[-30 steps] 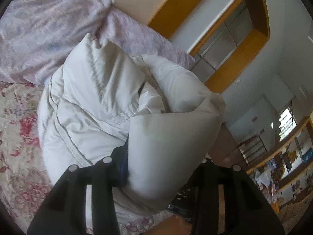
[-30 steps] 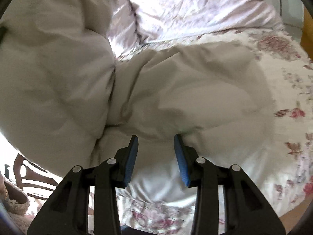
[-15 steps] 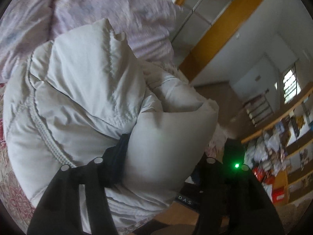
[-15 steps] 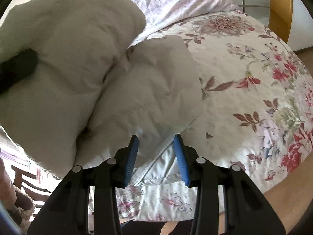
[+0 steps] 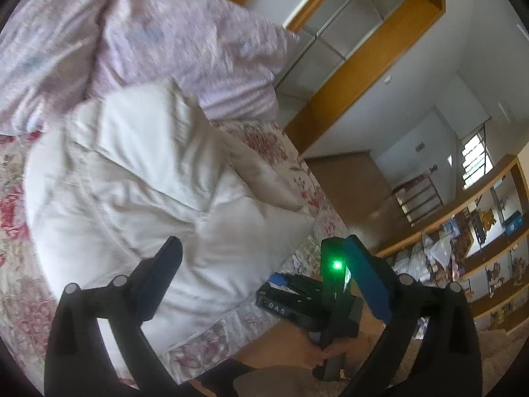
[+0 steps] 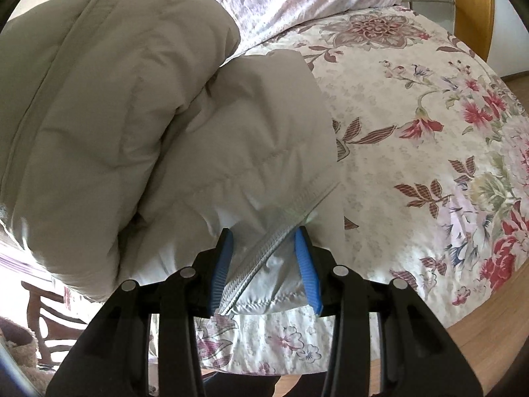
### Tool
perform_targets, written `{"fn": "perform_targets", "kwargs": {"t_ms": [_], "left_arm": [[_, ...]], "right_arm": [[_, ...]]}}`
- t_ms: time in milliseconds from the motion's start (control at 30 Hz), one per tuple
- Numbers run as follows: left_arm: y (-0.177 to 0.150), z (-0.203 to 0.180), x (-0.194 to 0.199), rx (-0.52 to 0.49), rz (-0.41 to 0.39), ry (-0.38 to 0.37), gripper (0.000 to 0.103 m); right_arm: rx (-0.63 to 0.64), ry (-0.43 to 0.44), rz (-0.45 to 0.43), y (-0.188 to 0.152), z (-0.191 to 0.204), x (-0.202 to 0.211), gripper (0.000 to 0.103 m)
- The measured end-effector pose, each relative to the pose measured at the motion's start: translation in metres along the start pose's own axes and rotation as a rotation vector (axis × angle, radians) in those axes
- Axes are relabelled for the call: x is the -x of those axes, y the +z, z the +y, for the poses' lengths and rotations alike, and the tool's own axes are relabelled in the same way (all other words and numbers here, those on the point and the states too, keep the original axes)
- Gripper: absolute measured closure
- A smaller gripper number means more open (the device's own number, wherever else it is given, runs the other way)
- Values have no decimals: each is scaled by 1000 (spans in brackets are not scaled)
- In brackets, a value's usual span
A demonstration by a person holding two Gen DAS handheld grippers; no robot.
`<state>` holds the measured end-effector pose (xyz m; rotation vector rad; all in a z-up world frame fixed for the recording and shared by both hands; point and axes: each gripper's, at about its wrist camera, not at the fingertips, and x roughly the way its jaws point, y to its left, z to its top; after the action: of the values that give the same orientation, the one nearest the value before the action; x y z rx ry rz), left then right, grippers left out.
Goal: Fold large clothes
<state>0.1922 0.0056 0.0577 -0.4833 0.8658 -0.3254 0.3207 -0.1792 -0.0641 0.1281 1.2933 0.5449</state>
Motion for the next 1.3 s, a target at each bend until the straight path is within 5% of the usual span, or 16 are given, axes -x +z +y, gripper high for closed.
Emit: {"fn": "perform_targets", "kwargs": {"t_ms": [167,433,533,1300], "left_arm": [[2,30,28,47,-69,154,4],[6,93,25,112,-105,483,4],[11,109,17,121,-101,547,4],[-4,146,-37,237,7,436,4]], "right_arm": [[2,-4,5,0,0,-2,61],[6,-10,6,1,0,-3,59],[10,-17,6,-1,1,-4,58],[-23,-66,-14,-4,-2,7,57]]}}
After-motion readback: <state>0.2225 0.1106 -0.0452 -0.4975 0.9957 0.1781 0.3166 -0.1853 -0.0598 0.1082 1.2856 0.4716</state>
